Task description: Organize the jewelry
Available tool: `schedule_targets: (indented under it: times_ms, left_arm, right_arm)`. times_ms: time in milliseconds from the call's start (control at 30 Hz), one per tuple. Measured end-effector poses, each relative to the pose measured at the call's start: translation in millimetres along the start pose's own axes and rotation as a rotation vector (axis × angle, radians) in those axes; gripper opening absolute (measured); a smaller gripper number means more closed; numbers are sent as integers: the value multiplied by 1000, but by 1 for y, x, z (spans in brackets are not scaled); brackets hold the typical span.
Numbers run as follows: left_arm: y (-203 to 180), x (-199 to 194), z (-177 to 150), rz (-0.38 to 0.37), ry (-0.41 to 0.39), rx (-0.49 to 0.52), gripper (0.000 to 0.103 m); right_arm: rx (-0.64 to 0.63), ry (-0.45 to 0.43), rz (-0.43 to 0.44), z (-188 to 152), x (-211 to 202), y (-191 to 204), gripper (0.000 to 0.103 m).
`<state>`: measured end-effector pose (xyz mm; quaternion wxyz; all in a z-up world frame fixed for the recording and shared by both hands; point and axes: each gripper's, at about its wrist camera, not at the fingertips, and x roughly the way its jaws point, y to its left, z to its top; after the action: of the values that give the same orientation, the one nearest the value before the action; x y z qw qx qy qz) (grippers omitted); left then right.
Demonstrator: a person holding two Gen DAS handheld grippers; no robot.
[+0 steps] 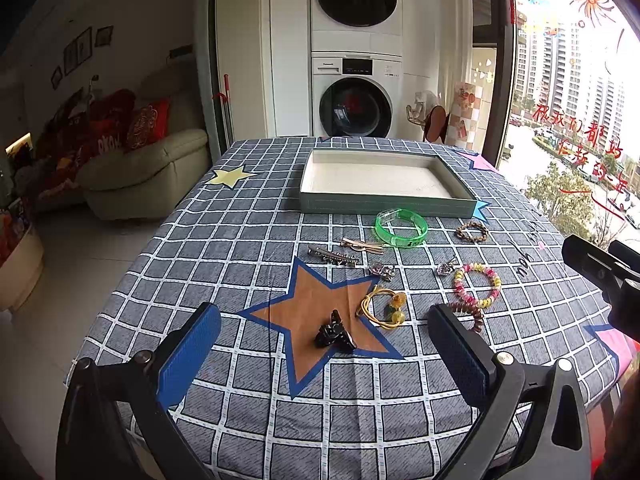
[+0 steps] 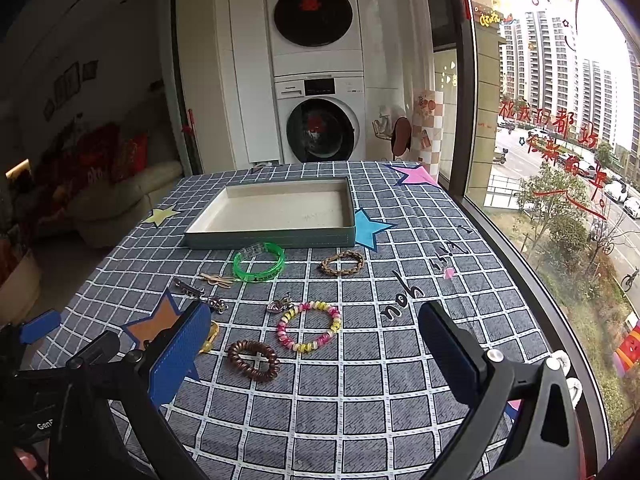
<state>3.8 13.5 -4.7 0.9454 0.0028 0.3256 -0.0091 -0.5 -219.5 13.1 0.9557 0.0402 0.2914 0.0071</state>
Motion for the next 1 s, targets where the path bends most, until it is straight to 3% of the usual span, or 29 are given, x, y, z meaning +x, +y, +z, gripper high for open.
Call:
schedule_targets:
  times_ms: [233,367,667,833,1000]
  left_arm:
    - [1,2,-1,-1,7,4,103]
    - [8,17,-4,-25,58,3,103]
    - [26,75,-13,-100,242,-34,103]
    - [20,98,-13,-95,284,-20,103]
    - [14,116,-14,-105,326,-17,101]
  right_arm:
    - [-1,10,9,0,2,0,103]
    - [-3,55,18,-2,12,-1,103]
    - [37,300,25,-5,71,-28,103]
    - [76,414,19,-1,114,-42,103]
    - [36,487,-14,-3,149,-40,103]
